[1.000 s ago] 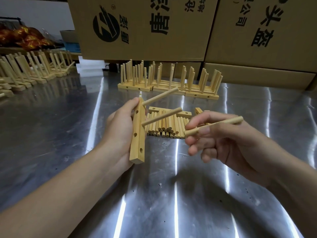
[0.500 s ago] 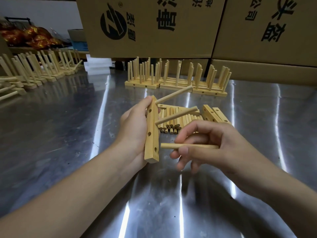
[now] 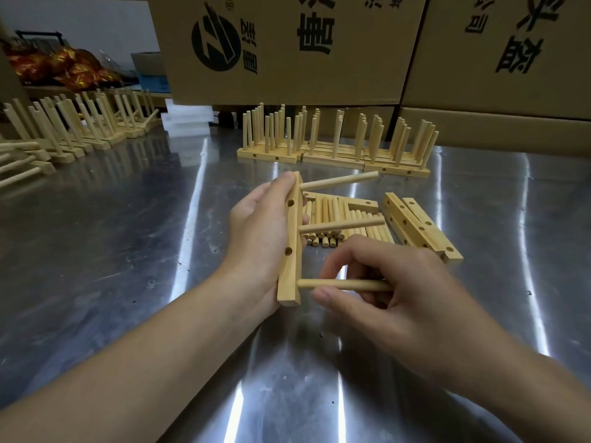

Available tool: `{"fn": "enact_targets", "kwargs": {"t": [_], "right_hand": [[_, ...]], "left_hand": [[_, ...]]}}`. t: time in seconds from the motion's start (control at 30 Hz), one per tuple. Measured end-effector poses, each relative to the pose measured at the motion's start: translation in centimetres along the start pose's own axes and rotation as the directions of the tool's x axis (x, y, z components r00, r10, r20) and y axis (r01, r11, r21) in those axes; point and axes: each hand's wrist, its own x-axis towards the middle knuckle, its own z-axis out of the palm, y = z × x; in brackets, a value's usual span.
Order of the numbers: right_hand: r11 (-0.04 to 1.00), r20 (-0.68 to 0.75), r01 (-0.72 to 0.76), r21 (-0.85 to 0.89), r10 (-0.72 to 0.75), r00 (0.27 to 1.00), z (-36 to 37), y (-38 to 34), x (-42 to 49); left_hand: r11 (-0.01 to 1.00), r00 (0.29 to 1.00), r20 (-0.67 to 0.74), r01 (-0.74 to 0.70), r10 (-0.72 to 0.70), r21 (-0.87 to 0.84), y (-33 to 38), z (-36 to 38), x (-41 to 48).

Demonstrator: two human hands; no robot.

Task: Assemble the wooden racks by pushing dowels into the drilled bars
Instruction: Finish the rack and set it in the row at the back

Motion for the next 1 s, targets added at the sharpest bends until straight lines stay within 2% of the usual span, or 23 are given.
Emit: {"fn": "enact_targets", "kwargs": {"t": [0.1, 0.17, 0.23, 0.27, 0.3, 0.33, 0.37, 0.43, 0.5, 0.57, 0.6, 0.63, 0.67, 0.7, 0.73, 0.77, 0.8, 0.83, 0.9, 0.93, 1.0], "right_hand": [[0.999, 0.005, 0.022, -0.045, -0.022, 1.000, 0.0, -0.1, 0.0], [1.000, 0.016, -0.006, 0.028, 0.005, 1.000, 0.4, 0.1, 0.0], [0.952, 0.074, -0.186, 0.244, 0.173, 0.982, 0.8, 0.2, 0.0], [0.874, 0.139, -0.306, 0.377, 0.274, 0.952, 1.0, 0.2, 0.0], [0.797, 0.200, -0.394, 0.457, 0.340, 0.919, 1.1, 0.0, 0.2], [0.769, 0.227, -0.420, 0.482, 0.353, 0.908, 1.1, -0.3, 0.2], [0.817, 0.206, -0.384, 0.431, 0.325, 0.923, 1.0, -0.2, 0.2], [0.979, 0.100, -0.156, 0.129, 0.144, 0.985, 0.9, -0.2, -0.1], [0.977, 0.057, 0.035, -0.210, -0.023, 0.998, 0.5, -0.4, -0.3], [0.960, 0.054, 0.102, -0.260, -0.091, 0.994, 0.6, -0.3, -0.4], [0.977, 0.042, 0.086, -0.193, -0.079, 0.996, 0.9, -0.1, -0.4], [0.998, 0.039, 0.016, -0.053, -0.014, 0.999, 1.2, 0.0, -0.3], [0.982, 0.071, -0.119, 0.145, 0.109, 0.991, 1.5, 0.0, -0.4], [0.895, 0.148, -0.288, 0.342, 0.251, 0.957, 1.6, -0.2, -0.3], [0.782, 0.240, -0.417, 0.463, 0.342, 0.909, 1.5, -0.5, -0.2], [0.715, 0.294, -0.471, 0.517, 0.368, 0.882, 1.5, -0.7, 0.0], [0.731, 0.287, -0.458, 0.506, 0.358, 0.888, 1.4, -0.5, 0.1], [0.793, 0.227, -0.400, 0.460, 0.331, 0.916, 1.4, -0.3, 0.1], [0.924, 0.033, -0.220, 0.313, 0.221, 0.975, 1.1, 0.0, 0.2], [0.955, -0.038, -0.154, 0.252, 0.168, 0.985, 0.9, 0.3, 0.3], [0.989, -0.085, -0.096, 0.111, 0.106, 0.991, 0.5, 0.7, 0.2]], "left_hand": [[0.999, 0.998, 0.040, -0.048, 0.047, 0.017, 0.0, 0.1, -0.5], [0.994, 0.993, 0.059, -0.107, 0.106, 0.026, 0.2, 0.2, -0.7], [0.982, 0.982, 0.067, -0.181, 0.178, 0.046, 0.4, 0.2, -0.7], [0.977, 0.977, 0.070, -0.206, 0.202, 0.053, 0.4, 0.1, -0.7], [0.974, 0.974, 0.077, -0.220, 0.215, 0.060, 0.5, 0.1, -0.8], [0.972, 0.972, 0.085, -0.225, 0.219, 0.066, 0.5, 0.1, -0.7], [0.973, 0.973, 0.090, -0.218, 0.212, 0.068, 0.5, 0.0, -0.7], [0.982, 0.981, 0.091, -0.178, 0.173, 0.056, 0.6, 0.0, -0.7], [0.988, 0.986, 0.092, -0.144, 0.139, 0.050, 0.6, 0.0, -0.6], [0.985, 0.983, 0.093, -0.162, 0.157, 0.049, 0.6, 0.0, -0.6], [0.978, 0.976, 0.092, -0.201, 0.196, 0.056, 0.6, 0.1, -0.6], [0.966, 0.965, 0.093, -0.251, 0.244, 0.067, 0.6, 0.1, -0.7], [0.951, 0.951, 0.095, -0.301, 0.293, 0.074, 0.7, 0.1, -0.7], [0.937, 0.938, 0.099, -0.341, 0.333, 0.074, 0.8, 0.1, -0.6], [0.928, 0.927, 0.103, -0.367, 0.359, 0.070, 0.9, 0.0, -0.5], [0.925, 0.924, 0.108, -0.374, 0.366, 0.066, 1.0, 0.0, -0.4], [0.932, 0.930, 0.120, -0.356, 0.347, 0.062, 0.9, 0.0, -0.3], [0.948, 0.941, 0.149, -0.314, 0.303, 0.057, 0.9, 0.0, -0.2], [0.979, 0.952, 0.245, -0.198, 0.181, 0.047, 0.6, 0.1, -0.2], [0.988, 0.949, 0.286, -0.149, 0.129, 0.050, 0.4, 0.1, -0.1], [0.993, 0.943, 0.327, -0.094, 0.065, 0.074, 0.1, 0.2, -0.2]]}}
